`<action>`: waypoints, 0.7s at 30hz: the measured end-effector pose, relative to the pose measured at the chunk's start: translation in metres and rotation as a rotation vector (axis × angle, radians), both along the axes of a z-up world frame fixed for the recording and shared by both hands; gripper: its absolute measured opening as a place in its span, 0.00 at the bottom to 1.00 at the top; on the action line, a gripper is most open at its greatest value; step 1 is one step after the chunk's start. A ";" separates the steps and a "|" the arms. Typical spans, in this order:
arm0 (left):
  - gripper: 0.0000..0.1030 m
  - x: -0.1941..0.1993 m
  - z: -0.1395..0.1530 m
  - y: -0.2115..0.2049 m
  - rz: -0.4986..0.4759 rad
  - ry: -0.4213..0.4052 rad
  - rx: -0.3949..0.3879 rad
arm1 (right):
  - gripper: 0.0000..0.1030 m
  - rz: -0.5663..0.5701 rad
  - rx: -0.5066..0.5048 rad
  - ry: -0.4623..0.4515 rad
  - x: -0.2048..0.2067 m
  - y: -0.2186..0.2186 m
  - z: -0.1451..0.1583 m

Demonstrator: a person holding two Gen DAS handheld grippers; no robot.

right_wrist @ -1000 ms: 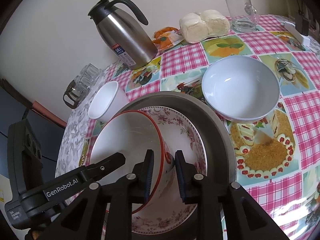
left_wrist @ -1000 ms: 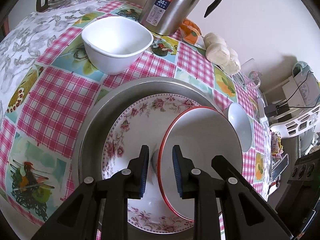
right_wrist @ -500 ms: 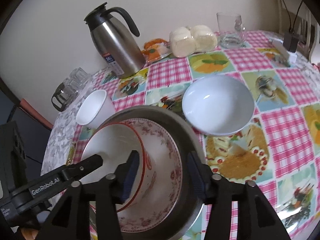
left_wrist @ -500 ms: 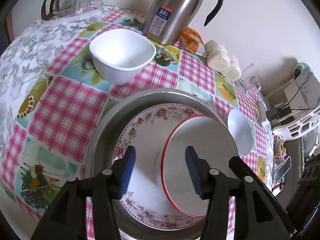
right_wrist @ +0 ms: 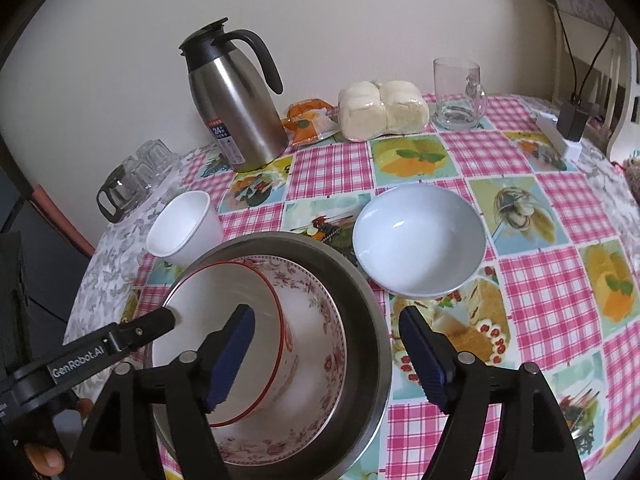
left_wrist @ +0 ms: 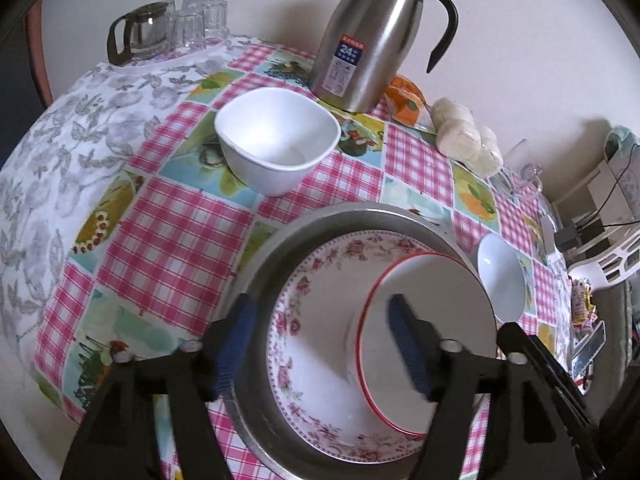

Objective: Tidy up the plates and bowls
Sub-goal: 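Open both tools to release the red-rimmed bowl, then withdraw both tools from the basin and move toward the white square bowl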

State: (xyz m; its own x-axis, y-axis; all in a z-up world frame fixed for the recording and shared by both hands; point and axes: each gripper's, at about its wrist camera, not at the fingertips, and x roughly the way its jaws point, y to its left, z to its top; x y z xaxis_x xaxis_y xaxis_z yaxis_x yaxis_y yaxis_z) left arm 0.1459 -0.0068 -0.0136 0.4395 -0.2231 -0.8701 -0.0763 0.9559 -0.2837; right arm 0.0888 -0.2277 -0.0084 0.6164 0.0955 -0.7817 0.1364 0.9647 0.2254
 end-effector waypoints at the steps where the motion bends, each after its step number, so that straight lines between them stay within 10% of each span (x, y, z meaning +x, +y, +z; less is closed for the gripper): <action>1: 0.71 0.000 0.001 0.000 0.003 -0.003 0.003 | 0.82 0.000 -0.005 -0.003 0.000 0.000 0.000; 21: 0.95 -0.002 0.010 0.016 0.093 -0.093 0.133 | 1.00 -0.017 -0.054 -0.034 -0.001 -0.002 0.002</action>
State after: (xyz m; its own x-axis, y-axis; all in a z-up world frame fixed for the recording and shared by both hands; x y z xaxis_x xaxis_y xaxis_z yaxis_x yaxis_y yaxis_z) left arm 0.1443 0.0091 -0.0038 0.5326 -0.0633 -0.8440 -0.1458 0.9754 -0.1652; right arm 0.0875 -0.2298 -0.0060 0.6434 0.0435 -0.7643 0.1457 0.9732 0.1781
